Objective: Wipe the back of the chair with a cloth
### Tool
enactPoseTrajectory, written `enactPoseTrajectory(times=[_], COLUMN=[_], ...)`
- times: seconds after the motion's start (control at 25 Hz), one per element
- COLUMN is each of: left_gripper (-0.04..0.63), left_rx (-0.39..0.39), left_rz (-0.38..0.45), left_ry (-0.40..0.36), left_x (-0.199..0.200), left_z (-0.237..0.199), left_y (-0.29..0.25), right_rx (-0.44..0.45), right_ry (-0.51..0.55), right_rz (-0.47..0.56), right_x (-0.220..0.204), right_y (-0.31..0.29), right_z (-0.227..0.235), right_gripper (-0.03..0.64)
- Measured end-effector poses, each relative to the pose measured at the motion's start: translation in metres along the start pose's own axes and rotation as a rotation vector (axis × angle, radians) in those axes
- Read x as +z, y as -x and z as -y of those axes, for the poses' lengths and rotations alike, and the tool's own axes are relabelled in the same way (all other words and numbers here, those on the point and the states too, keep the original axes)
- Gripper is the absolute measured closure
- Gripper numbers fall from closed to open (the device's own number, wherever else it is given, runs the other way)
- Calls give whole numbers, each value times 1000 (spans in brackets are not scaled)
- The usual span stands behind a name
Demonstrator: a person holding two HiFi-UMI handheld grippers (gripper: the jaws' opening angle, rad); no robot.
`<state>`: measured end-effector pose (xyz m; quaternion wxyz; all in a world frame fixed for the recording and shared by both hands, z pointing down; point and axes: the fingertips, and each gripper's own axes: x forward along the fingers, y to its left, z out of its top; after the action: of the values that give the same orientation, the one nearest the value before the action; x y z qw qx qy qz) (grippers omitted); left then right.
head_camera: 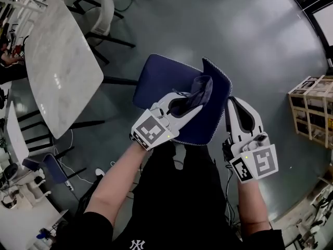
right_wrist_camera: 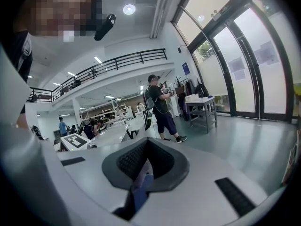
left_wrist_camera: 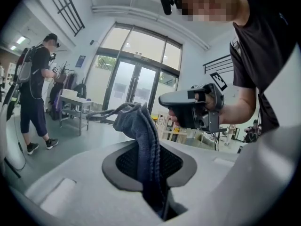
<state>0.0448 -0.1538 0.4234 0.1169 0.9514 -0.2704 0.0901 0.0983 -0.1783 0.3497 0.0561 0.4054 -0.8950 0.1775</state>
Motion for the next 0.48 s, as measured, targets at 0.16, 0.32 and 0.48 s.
enactPoseTrajectory(times=[0.16,0.32,0.48], left_gripper=[525,525,525], left_rx=[-106,-164,-182], left_rz=[-30,-82,-122], left_ry=[-39,-97,-141], left_x=[-34,-77,-109], left_z=[-22,-37,-50], left_y=[-31,-68,-94], right_rx=[-69,-131,-175], right_ry=[-20,-60,-65], right_rz=[2,5,-8], right_x=[-22,-52,-76], right_y=[-13,-16,-16], right_z=[23,49,69], right_gripper=[603,603,603])
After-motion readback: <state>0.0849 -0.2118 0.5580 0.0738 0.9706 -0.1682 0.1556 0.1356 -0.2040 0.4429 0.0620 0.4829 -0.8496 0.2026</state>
